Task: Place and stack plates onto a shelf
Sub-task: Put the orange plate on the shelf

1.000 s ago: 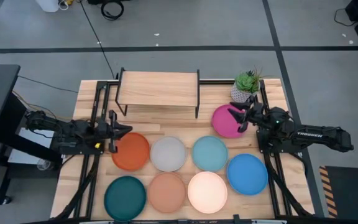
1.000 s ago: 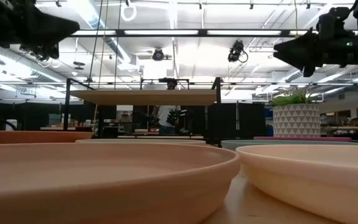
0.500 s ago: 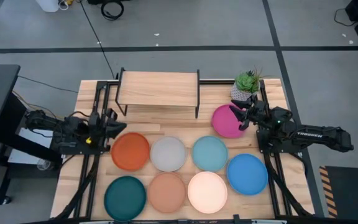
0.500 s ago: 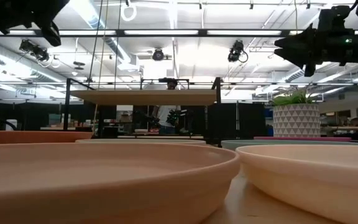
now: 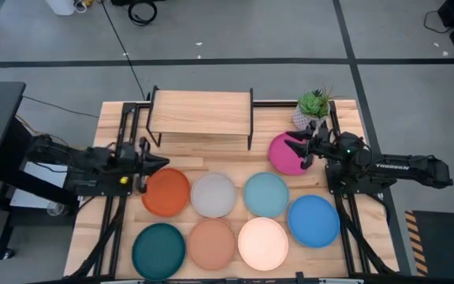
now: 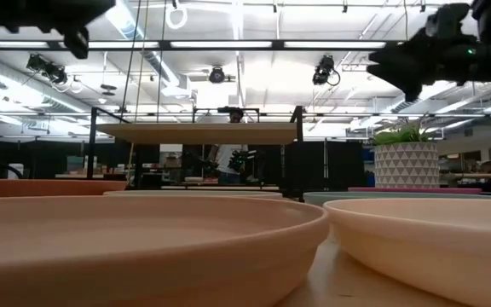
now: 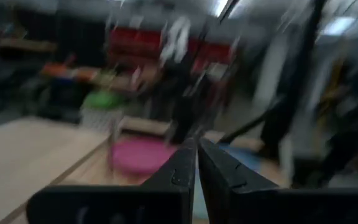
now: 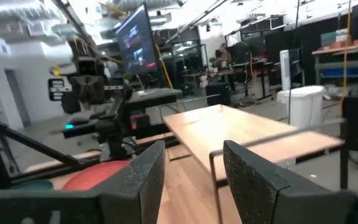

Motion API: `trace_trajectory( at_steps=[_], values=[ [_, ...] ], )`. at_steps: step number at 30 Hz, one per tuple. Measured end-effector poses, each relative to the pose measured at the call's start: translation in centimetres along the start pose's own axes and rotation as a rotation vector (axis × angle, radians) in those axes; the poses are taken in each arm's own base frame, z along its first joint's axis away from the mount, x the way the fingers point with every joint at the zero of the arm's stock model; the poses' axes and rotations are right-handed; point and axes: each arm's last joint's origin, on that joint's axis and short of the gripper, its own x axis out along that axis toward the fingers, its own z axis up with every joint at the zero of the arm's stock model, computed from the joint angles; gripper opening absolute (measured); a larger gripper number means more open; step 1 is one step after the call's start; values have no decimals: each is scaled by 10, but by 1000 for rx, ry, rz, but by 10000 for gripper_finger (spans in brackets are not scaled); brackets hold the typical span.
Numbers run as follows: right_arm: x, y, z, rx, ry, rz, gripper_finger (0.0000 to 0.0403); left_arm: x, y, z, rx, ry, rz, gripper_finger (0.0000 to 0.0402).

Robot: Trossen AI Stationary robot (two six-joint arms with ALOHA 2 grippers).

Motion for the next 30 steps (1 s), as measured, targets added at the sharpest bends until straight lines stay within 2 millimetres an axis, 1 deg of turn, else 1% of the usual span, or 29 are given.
trace_trajectory(
  at_steps=[3,6,10,14,17,19,23,28,30],
  values=[
    [12,2,10,-48,22,2,170,17,-10,13,52,140,13,19],
    [21,4,10,-86,64,35,170,33,-22,14,64,336,2,28],
    [30,9,2,-126,116,61,170,53,-40,4,27,562,78,62],
    [36,15,-9,-130,170,78,170,73,-61,4,-73,744,161,100],
    [42,24,-15,-140,160,102,170,87,-78,2,-110,889,192,116],
    [46,29,-18,-170,144,110,170,97,-89,-1,-119,962,217,118],
    [52,37,-24,-214,124,133,170,115,-106,-13,-142,1107,249,119],
    [57,41,-36,-239,160,154,170,135,-123,-30,-223,1221,272,119],
    [58,42,-42,-242,188,161,170,139,-127,-40,-251,1277,290,119]
  ],
)
